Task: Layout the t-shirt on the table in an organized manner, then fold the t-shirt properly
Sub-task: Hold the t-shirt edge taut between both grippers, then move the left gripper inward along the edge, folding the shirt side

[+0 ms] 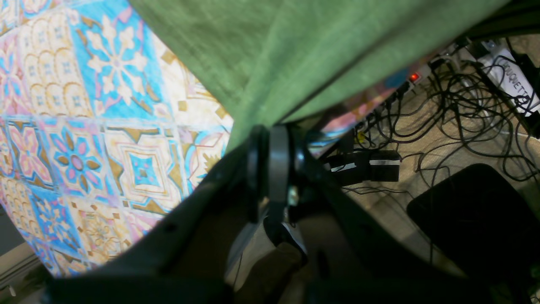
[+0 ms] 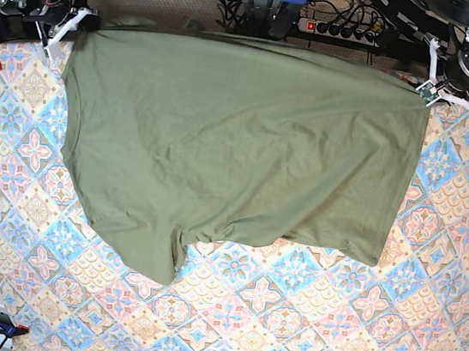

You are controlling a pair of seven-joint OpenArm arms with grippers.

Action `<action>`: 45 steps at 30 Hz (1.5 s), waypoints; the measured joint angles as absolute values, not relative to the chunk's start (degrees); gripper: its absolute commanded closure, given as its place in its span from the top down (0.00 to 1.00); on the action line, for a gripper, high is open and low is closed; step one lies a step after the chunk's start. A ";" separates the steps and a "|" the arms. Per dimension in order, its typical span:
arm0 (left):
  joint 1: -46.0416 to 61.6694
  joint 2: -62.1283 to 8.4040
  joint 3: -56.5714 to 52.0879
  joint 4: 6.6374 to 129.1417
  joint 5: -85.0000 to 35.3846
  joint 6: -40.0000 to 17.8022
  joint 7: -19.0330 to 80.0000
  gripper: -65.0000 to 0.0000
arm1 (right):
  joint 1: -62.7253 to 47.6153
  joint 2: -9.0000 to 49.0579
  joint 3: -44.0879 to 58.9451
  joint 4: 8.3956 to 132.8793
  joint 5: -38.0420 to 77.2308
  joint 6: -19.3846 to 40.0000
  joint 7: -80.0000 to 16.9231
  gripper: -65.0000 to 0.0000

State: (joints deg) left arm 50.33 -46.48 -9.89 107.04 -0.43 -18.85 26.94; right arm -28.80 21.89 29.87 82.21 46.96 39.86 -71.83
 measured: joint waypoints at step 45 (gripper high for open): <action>42.11 -31.55 -16.51 107.70 -0.16 -18.83 15.94 0.00 | -26.17 22.00 42.65 96.82 51.46 40.03 -79.94 0.01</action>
